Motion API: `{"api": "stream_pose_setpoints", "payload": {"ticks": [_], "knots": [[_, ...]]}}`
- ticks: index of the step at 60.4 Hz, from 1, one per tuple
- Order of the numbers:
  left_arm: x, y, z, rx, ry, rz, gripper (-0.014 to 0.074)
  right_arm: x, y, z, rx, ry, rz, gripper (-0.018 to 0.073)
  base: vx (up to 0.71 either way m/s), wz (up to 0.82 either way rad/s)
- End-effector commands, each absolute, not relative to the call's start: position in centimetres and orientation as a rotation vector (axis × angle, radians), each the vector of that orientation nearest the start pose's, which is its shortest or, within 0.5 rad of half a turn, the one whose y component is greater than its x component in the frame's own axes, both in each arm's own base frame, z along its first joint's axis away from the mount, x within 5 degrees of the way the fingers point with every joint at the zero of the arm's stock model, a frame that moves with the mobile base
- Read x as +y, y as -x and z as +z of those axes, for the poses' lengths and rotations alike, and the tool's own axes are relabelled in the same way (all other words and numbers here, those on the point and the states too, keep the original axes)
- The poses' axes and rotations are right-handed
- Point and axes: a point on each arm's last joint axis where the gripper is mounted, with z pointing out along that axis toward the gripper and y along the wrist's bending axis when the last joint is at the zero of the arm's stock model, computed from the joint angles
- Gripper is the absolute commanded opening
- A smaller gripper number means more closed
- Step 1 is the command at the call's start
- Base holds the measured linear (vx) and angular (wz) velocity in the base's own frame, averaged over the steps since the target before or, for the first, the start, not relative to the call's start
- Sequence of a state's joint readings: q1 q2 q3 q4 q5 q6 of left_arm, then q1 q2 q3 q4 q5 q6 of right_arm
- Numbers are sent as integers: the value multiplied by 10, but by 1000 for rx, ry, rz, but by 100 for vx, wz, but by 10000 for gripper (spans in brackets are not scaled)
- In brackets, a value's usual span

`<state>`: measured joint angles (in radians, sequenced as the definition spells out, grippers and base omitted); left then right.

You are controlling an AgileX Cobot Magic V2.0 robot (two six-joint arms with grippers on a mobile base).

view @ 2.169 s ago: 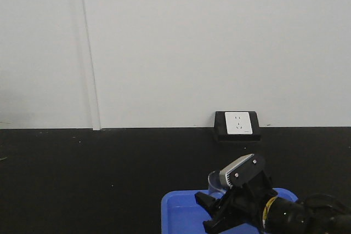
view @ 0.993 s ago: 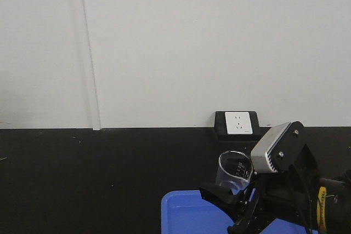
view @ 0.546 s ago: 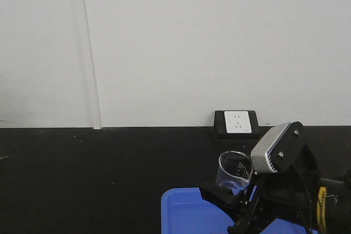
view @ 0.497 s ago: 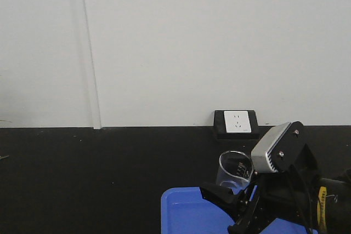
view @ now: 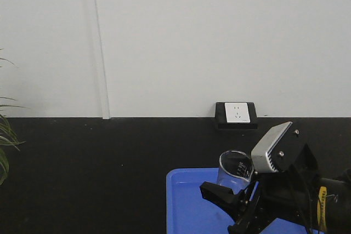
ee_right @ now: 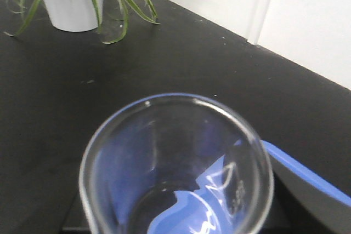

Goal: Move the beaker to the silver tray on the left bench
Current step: 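Drive the base to the bench with the silver tray, holding the beaker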

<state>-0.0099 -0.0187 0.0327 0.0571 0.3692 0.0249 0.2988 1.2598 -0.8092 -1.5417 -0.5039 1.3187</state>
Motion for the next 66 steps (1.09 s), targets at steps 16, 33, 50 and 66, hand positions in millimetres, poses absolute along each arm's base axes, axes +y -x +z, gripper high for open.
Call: {"api": "stream_pose_setpoints", "payload": {"ticks": [16,33,50,66], "knots": [[1,-54,171,1796,-70,56,1,120,-240,326,1671,777,555,-11,-18,2],[1,-54,171,1796,-70,56,1,120,-240,326,1671,777,555,-11,-24,-3],[1,-54,171,1796,-70,56,1,120,-240,326,1671,777,555,-11,-31,-4],[1,-54,171,1796,-70,56,1,121,-240,326,1671,778,556,-11,-35,-6]]}}
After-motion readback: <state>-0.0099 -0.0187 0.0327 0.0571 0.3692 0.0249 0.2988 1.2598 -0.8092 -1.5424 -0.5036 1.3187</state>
